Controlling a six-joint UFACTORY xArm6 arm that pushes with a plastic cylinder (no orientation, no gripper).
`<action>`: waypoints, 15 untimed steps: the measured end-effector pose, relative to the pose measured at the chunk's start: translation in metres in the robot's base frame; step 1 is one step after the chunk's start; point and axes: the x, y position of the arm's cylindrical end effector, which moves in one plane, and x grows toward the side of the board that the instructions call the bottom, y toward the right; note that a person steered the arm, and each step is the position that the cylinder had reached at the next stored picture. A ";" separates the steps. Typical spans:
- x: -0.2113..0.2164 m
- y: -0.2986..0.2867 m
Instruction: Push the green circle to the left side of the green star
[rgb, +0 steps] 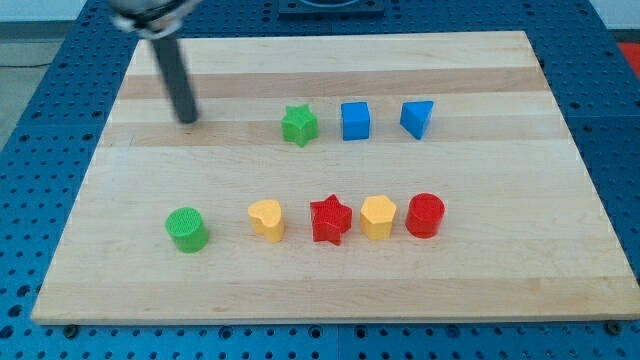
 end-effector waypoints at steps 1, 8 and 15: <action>0.073 -0.070; 0.140 0.071; 0.079 0.043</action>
